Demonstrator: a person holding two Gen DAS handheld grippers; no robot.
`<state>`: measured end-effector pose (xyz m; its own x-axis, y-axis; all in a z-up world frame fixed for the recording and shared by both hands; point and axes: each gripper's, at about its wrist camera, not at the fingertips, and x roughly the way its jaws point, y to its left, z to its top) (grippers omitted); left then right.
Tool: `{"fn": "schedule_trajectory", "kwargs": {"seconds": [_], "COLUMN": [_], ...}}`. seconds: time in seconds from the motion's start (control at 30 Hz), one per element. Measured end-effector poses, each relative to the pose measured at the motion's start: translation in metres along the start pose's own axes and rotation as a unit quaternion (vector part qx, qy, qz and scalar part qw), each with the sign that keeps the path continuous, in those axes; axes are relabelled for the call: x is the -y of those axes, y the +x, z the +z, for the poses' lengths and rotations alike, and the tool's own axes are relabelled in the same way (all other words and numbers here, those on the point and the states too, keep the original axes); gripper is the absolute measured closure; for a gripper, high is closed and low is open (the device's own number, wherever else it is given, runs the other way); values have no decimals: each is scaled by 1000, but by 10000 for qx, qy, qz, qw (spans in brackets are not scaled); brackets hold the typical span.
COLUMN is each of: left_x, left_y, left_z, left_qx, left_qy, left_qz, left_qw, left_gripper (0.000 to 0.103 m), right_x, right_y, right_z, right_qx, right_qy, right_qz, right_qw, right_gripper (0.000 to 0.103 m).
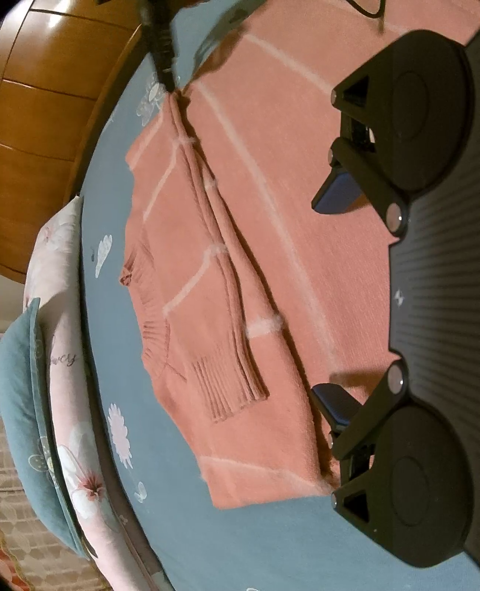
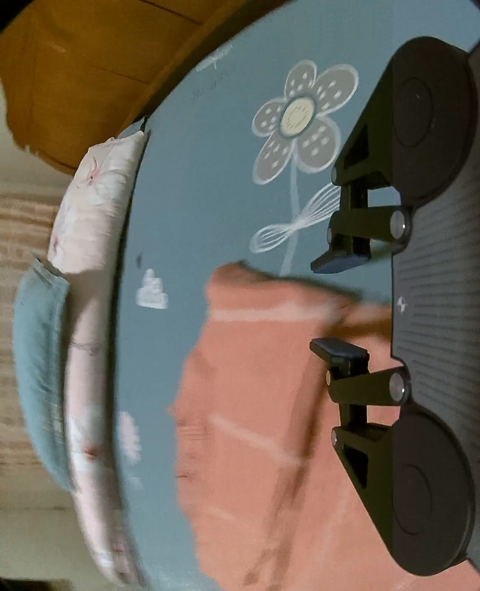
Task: Fold clothes
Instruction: 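Press the folded side edge of the sweater flat with the open right gripper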
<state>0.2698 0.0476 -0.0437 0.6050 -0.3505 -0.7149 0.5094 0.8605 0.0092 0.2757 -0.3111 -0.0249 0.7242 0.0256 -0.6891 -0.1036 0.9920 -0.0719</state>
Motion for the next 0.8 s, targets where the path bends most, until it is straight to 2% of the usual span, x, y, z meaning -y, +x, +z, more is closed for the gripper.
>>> {"fn": "schedule_trajectory", "kwargs": {"seconds": [0.07, 0.2, 0.27, 0.33, 0.37, 0.43, 0.57, 0.73, 0.8], "left_x": [0, 2, 2, 2, 2, 2, 1, 1, 2], "left_y": [0, 3, 5, 7, 7, 7, 6, 6, 6], "left_z": [0, -1, -2, -2, -3, -3, -3, -3, -3], "left_qx": [14, -50, -84, -110, -109, -107, -108, -104, -104], "left_qy": [0, 51, 58, 60, 63, 63, 59, 54, 66], "left_qz": [7, 76, 80, 79, 77, 76, 86, 75, 77], "left_qw": [10000, 9999, 9999, 9999, 9999, 9999, 9999, 9999, 9999], "left_gripper": [5, 5, 5, 5, 5, 5, 5, 5, 5], "right_x": [2, 11, 11, 11, 11, 15, 26, 19, 17], "right_y": [8, 21, 27, 28, 27, 25, 25, -4, -17], "right_z": [-6, -3, -3, -8, -11, -20, -28, -12, -1], "right_qx": [-90, 108, 111, 181, 231, 329, 295, 172, 464], "right_qy": [49, 600, 706, 759, 814, 1062, 1578, 1020, 826], "right_qz": [-27, 199, 152, 45, -9, -66, 114, -127, -235], "right_qw": [9999, 9979, 9973, 9969, 9964, 9938, 9870, 9946, 9952], "right_gripper": [60, 60, 61, 69, 69, 69, 69, 70, 81]}}
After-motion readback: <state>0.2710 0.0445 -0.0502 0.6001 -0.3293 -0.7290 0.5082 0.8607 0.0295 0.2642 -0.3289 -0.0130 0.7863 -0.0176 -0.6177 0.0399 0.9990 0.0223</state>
